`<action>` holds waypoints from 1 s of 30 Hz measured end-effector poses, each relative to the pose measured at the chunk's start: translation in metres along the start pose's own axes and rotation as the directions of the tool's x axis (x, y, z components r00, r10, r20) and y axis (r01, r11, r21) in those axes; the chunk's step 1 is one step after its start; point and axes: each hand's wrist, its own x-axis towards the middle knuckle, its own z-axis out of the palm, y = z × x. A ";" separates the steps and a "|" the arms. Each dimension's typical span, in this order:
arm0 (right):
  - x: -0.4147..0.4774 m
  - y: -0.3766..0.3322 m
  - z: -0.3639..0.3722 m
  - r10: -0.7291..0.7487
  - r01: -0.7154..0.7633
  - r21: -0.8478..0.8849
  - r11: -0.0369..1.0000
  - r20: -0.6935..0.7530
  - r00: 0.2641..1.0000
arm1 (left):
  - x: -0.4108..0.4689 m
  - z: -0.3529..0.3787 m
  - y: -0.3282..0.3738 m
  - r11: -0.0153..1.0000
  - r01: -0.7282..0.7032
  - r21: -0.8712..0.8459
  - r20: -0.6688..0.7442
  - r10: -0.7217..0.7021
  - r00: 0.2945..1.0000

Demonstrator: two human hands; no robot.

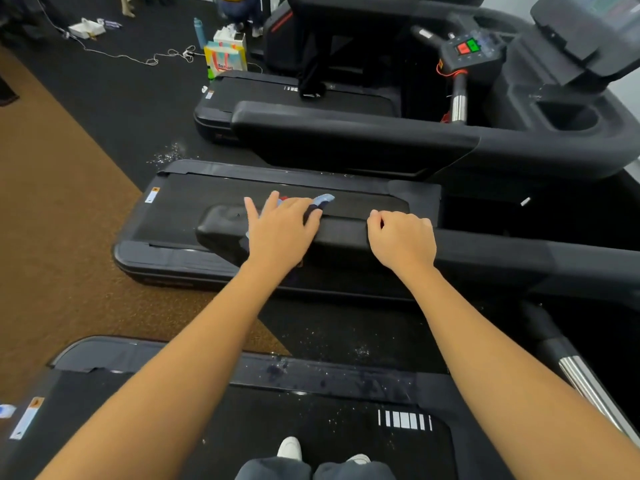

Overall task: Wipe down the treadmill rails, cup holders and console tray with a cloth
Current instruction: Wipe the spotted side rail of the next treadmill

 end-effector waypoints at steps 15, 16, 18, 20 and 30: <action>-0.001 0.001 0.001 -0.017 0.017 -0.001 1.000 -0.045 0.999 | -0.008 0.004 -0.010 0.996 -0.089 -0.006 -0.156 0.087 0.984; -0.001 0.000 0.001 -0.016 0.016 -0.005 1.000 -0.049 0.999 | -0.007 0.004 -0.012 0.998 -0.063 -0.022 -0.165 0.058 0.985; -0.001 -0.002 0.002 -0.015 0.014 -0.006 1.000 -0.056 0.998 | -0.008 0.007 -0.008 0.998 -0.031 -0.051 -0.173 0.022 0.985; -0.001 -0.003 0.003 -0.012 0.012 -0.005 1.000 -0.063 0.998 | -0.010 0.011 0.001 0.997 -0.033 -0.073 -0.188 0.019 0.982; -0.001 0.000 0.002 -0.018 0.018 0.004 1.000 -0.066 0.998 | 0.005 -0.003 -0.028 0.999 -0.030 0.012 -0.078 0.031 0.997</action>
